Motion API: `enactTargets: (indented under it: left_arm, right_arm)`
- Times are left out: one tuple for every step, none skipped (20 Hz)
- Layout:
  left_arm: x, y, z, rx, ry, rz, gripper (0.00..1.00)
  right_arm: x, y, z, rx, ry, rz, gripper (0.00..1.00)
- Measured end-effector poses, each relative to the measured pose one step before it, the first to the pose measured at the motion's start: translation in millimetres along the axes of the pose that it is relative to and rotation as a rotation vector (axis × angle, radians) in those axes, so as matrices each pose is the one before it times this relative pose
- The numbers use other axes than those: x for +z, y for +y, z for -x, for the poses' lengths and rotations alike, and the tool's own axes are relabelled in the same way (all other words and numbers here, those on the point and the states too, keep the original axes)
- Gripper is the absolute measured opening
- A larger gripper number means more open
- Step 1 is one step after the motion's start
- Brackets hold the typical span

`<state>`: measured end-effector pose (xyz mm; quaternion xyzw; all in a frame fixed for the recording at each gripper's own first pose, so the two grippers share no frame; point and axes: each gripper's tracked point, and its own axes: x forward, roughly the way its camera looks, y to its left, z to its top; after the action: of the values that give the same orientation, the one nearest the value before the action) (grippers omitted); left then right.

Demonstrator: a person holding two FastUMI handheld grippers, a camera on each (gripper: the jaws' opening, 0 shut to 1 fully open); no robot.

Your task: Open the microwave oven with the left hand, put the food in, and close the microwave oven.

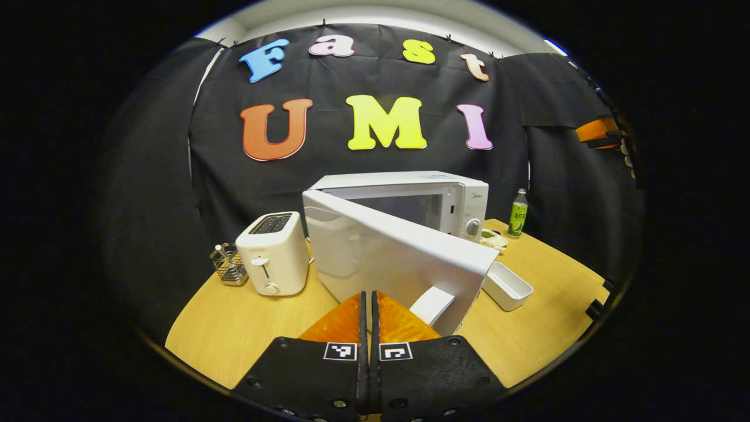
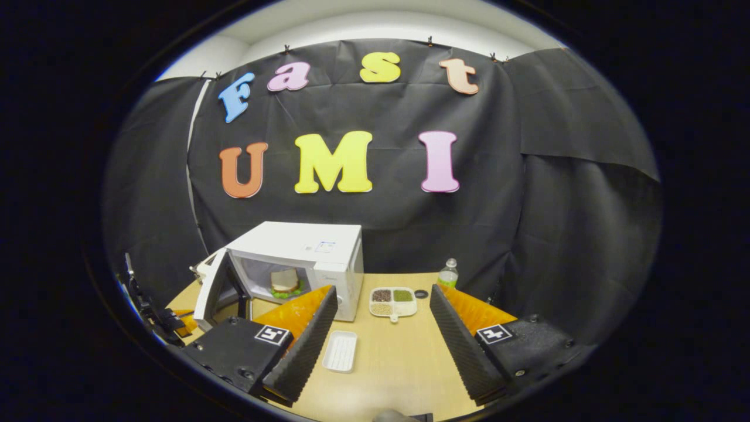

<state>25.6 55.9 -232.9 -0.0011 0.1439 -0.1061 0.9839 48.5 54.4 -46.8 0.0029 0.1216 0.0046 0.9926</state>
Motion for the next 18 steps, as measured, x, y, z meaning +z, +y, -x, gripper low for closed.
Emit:
enactTargets:
  left_arm:
    - [0.86, -9.31, -4.21, -0.01623, 0.002, -0.00299, 0.0]
    - [3.58, -7.61, -8.44, -0.01628, -0.00635, -0.00642, 0.0]
    - [1.65, -8.4, -5.04, -0.01419, -0.00026, -0.00728, 0.0]
    - [1.0, -7.71, -4.87, -0.01026, -0.00165, -0.00809, 0.0]
    - [1.94, -6.71, -4.46, -0.00942, -0.0011, -0.00681, 0.0]
    - [-0.01, -7.62, -5.49, -0.00886, 0.0006, -0.005, 0.0]
    - [1.02, -6.82, -5.22, -0.00776, 0.00082, -0.00429, 0.0]
    - [1.85, -6.14, -5.77, -0.00506, -0.00184, -0.00534, 0.0]
    - [2.45, -6.02, -5.35, -0.00212, -0.00019, -0.0048, 0.0]
    - [1.52, -4.6, -5.72, 0.00029, -0.00119, -0.00408, 0.0]
    - [1.74, -4.26, -7.18, -0.00016, -0.00086, -0.00324, 0.0]
    - [1.13, -3.62, -6.36, -0.00035, 0.00097, -0.00902, 0.0]
    - [2.36, -1.86, -5.93, 0.01115, -0.00101, -0.01516, 0.0]
    - [0.53, -0.47, -7.1, 0.00698, 0.00633, -0.00191, 0.0]
    - [1.25, -3.15, -5.92, 0.00365, 0.00355, 0.00353, 0.0]
    - [3.47, -2.48, -5.91, 0.01316, -0.00297, -0.00779, 0.0]
    - [1.63, -1.28, -5.05, 0.01411, 0.00192, -0.00709, 0.0]
    - [2.44, -1.33, -4.56, 0.01155, -0.00245, -0.00303, 0.0]
  right_arm:
    - [-0.55, -4.9, 0.86, -0.00474, 0.00039, -0.00373, 1.0]
    - [-0.34, -5.5, 1.65, -0.00586, 0.00299, -0.00309, 0.92]
    - [-0.95, -5.18, 1.82, -0.00494, 0.00013, -0.00218, 0.92]
    - [-0.07, -5.71, 1.1, -0.00623, 0.00041, 0.0001, 1.0]
    - [-2.76, -6.86, 0.08, -0.00597, 0.00232, 0.00135, 0.92]
    - [-1.96, -5.64, 2.31, -0.00297, 0.00214, -0.00055, 1.0]
    - [-1.25, -5.24, 0.75, 0.00056, 0.00136, -0.00125, 1.0]
    - [-1.42, -5.2, 0.58, 0.00203, 0.00427, -0.00101, 0.92]
    - [-2.88, -6.1, 1.31, 0.00314, 0.0018, -0.0022, 0.92]
    - [-2.03, -6.31, 1.03, 0.00275, 0.00297, -0.00207, 0.92]
    - [-1.97, -5.41, -0.26, 0.00277, 0.00586, 0.0, 0.92]
    - [-0.69, -5.42, -0.45, 0.0027, 0.00505, -0.00027, 0.92]
    - [-0.47, -3.44, -1.2, 0.00911, 0.00348, 0.00029, 0.92]
    - [-0.3, -3.95, -0.7, 0.00763, 0.00152, 0.00395, 0.92]
    - [0.16, -5.7, -1.12, 0.00486, -0.0013, 0.00241, 0.92]
    - [0.63, -3.72, -0.3, 0.00875, -0.00299, -0.00048, 0.92]
    - [-0.02, -3.11, -0.1, 0.00932, -0.00235, -0.00178, 0.92]
    - [-0.18, -3.65, -0.12, 0.00943, -0.00084, -0.00329, 0.92]
